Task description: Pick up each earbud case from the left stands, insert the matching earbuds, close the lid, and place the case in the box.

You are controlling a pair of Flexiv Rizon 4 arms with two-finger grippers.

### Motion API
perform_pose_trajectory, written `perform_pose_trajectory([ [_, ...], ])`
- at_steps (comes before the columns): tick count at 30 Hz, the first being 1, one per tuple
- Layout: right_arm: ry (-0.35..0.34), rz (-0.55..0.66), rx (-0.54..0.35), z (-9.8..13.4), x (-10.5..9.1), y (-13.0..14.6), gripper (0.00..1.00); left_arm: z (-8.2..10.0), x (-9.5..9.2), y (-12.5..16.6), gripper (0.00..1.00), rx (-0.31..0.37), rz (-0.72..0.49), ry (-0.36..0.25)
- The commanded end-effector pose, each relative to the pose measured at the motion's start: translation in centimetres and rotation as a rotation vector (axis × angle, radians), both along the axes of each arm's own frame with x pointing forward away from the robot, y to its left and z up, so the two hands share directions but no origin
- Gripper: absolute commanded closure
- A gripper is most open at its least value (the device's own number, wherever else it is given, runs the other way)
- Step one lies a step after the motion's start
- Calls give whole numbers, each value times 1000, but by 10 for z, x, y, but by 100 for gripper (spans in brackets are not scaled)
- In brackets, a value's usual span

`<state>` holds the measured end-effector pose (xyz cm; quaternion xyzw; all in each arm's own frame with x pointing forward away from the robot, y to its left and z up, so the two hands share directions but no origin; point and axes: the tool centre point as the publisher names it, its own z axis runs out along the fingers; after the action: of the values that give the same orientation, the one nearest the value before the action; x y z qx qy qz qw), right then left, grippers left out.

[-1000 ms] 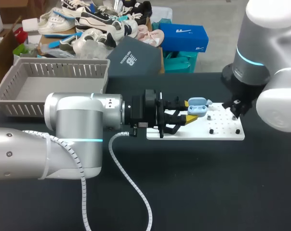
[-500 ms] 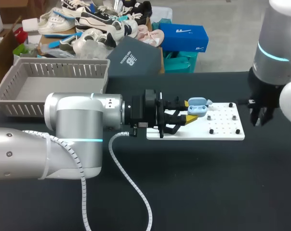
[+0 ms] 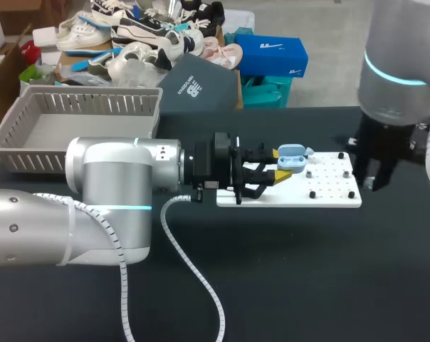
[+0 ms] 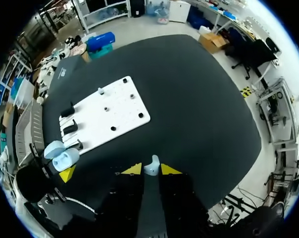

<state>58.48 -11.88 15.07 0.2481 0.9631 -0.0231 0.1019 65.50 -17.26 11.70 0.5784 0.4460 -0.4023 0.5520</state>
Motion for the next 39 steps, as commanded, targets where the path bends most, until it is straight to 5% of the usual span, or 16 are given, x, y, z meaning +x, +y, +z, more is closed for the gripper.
perform_pose_trajectory([
  [1, -99, -152, -38, 25, -15, 22, 100, -1, 0, 0, 100, -3, 3, -2],
  [14, -177, -102, -16, 56, -8, 73, 100, -1, 0, 0, 100, -3, 3, -2],
  [39, -175, -31, 90, 38, 22, 100, 100, -1, 0, 0, 100, -3, 3, -2],
])
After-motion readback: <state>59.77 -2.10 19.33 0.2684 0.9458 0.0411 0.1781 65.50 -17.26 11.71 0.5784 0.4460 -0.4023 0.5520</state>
